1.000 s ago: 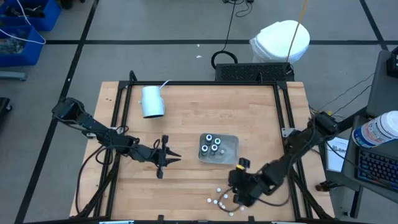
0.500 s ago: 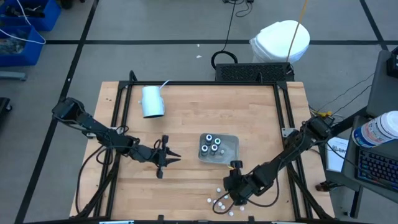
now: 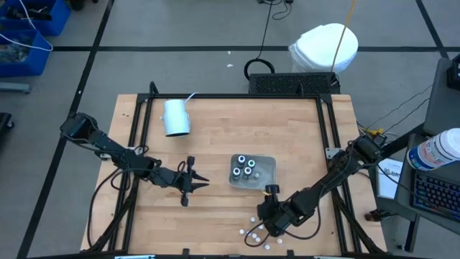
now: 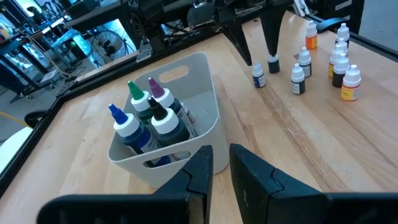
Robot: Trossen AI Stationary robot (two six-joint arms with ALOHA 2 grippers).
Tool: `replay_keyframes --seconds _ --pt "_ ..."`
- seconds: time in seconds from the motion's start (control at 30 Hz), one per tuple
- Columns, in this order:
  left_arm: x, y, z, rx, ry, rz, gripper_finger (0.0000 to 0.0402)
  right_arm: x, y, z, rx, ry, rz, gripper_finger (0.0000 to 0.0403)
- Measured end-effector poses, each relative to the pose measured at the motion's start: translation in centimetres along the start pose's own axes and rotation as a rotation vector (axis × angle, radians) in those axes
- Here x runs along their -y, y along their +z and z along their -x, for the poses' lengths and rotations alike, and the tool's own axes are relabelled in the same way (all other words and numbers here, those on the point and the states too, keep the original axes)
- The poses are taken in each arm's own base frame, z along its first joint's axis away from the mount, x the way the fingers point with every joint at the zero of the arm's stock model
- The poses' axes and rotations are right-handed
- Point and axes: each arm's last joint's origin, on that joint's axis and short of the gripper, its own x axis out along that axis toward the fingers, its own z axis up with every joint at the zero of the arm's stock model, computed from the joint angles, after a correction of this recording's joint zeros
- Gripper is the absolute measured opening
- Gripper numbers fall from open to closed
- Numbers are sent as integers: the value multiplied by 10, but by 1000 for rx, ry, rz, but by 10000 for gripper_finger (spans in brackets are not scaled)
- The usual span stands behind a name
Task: Pick & Place food coloring
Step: Put the small blue food coloring bottle into the gray bin
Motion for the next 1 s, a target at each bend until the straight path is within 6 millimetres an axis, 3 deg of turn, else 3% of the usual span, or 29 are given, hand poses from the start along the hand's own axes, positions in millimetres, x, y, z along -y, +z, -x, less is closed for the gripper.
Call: replay_keyframes --seconds 0.43,1.0 --pt "0 0 0 -1 0 -2 63 -2 -3 -11 -15 -33 13 166" --pt "0 0 0 -2 0 1 63 -3 -2 -11 -30 19 5 56"
